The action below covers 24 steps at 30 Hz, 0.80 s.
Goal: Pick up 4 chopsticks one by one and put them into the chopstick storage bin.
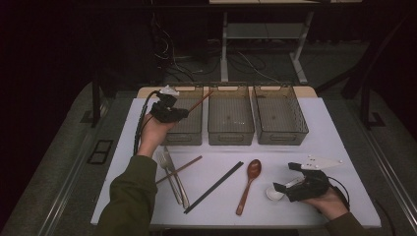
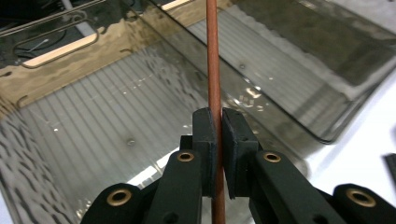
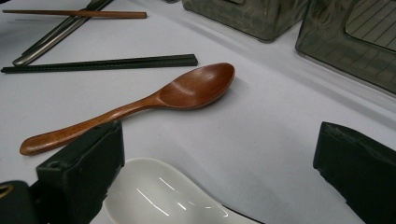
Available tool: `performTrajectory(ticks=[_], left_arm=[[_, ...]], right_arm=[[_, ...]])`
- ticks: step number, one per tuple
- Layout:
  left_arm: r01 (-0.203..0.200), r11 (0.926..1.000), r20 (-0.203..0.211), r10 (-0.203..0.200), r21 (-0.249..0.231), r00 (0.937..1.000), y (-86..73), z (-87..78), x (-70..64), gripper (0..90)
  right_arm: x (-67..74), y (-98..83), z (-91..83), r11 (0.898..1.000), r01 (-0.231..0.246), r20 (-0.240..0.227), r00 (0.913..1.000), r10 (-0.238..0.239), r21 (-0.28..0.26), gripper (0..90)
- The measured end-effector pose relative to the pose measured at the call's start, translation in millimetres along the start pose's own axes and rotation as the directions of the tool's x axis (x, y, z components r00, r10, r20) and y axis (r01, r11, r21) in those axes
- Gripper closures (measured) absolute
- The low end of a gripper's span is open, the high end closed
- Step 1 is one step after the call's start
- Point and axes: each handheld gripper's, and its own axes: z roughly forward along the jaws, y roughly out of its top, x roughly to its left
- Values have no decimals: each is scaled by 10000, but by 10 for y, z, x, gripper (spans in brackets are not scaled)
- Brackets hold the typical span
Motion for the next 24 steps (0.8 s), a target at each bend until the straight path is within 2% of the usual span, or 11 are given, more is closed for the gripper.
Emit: performTrajectory(ticks=[4, 9, 12, 20, 24], left_arm=[[-90, 9998, -210, 94, 152, 9997, 50, 68, 69, 834], [-122, 9999, -509, 127, 106, 9986, 118, 133, 149, 834], [95, 9999, -706, -92, 48, 9975, 128, 174, 200, 834], [564, 9981, -1073, -534, 249, 9928, 104, 298, 311, 833], [876, 9955, -1321, -822, 355, 9878, 87, 334, 346, 834]], right_arm=[[-1, -1, 1, 10000, -9, -16, 10000, 9, -4, 18], [1, -4, 0, 10000, -38, -40, 10000, 37, -36, 18], [-1, -7, -6, 10000, -92, -24, 10000, 92, -36, 18], [-2, -7, -12, 9999, -80, -17, 10000, 80, -67, 18], [-6, -8, -15, 9999, -80, -13, 10000, 80, -76, 18]])
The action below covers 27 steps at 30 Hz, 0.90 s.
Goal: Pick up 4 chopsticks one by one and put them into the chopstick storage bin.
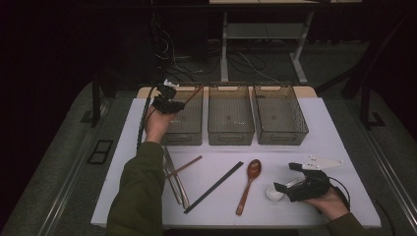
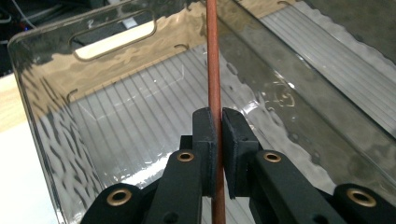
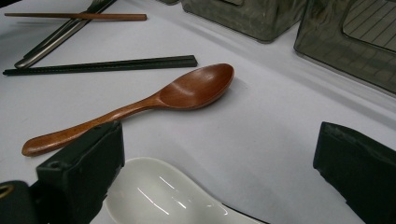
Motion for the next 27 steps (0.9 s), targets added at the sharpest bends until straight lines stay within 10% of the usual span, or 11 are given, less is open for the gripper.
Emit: performTrajectory(ticks=[17, 27], left_arm=[[494, 9980, -308, -481, 401, 9984, -44, 76, 63, 727], [160, 9998, 632, -155, -75, 9979, -41, -98, -17, 604]], right_arm=[[2, -1, -5, 10000, -11, -7, 10000, 11, -10, 18], [0, -1, -3, 10000, 9, 12, 10000, -9, 7, 18]])
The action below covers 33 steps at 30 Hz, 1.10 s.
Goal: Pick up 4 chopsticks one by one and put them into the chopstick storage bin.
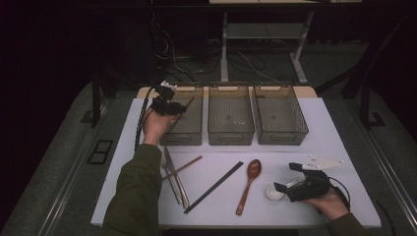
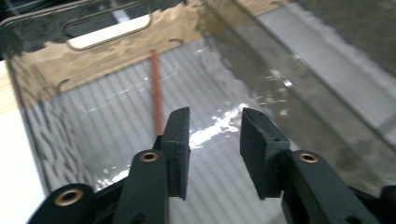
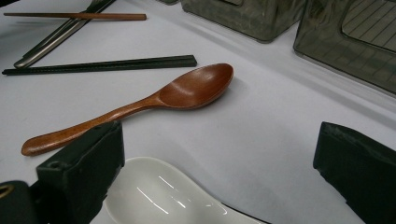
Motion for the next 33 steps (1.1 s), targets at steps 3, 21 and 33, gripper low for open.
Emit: performTrajectory(ticks=[3, 21, 33], left_arm=[[-180, 9997, 383, 186, -163, 9991, -5, -70, -53, 563], [-1195, 9904, 1356, 1281, -696, 9825, -163, -393, -337, 423], [-1419, 9838, 1703, 1592, -1092, 9725, -404, -641, -515, 305]], right_arm=[[0, 0, -3, 10000, -12, 2, 10000, 12, -14, 18], [1, -1, 4, 10000, -39, 35, 10000, 39, 29, 18], [-13, -3, -13, 10000, -87, 21, 10000, 87, -27, 18]])
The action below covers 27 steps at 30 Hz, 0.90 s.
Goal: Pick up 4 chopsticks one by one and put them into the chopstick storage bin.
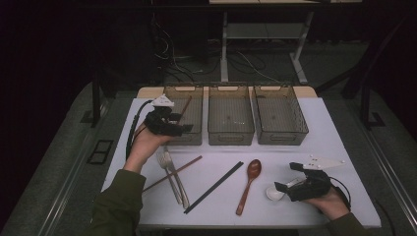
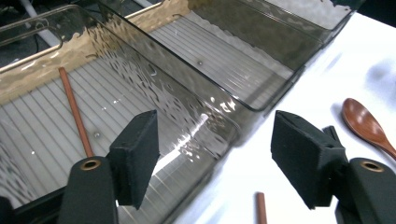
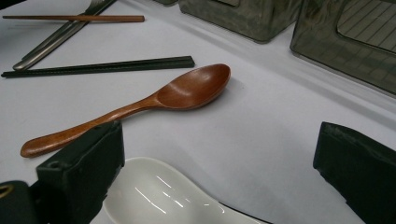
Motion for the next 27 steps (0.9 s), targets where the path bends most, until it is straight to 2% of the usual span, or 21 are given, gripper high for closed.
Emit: performTrajectory(ticks=[9, 13, 15, 19, 27], left_arm=[[-111, 9997, -52, 110, -200, 9999, -217, -151, -166, 240], [-268, 9996, -84, 267, -66, 9996, -324, -200, -248, 228], [-141, 9996, -7, 141, -226, 9999, -391, -226, -290, 222], [-209, 9997, 23, 209, -160, 9998, -523, -287, -363, 221], [-70, 9995, -18, 69, -295, 10000, -799, -388, -468, 251]], right_arm=[[0, 3, -7, 10000, -34, -36, 10000, 34, -19, 18], [-2, 3, -3, 10000, -15, -2, 10000, 15, -36, 18], [-1, 3, -5, 10000, -12, 4, 10000, 12, -30, 18], [-1, 2, -4, 10000, -15, 8, 10000, 15, -26, 18], [2, 1, 3, 10000, -47, 34, 10000, 47, 0, 18]])
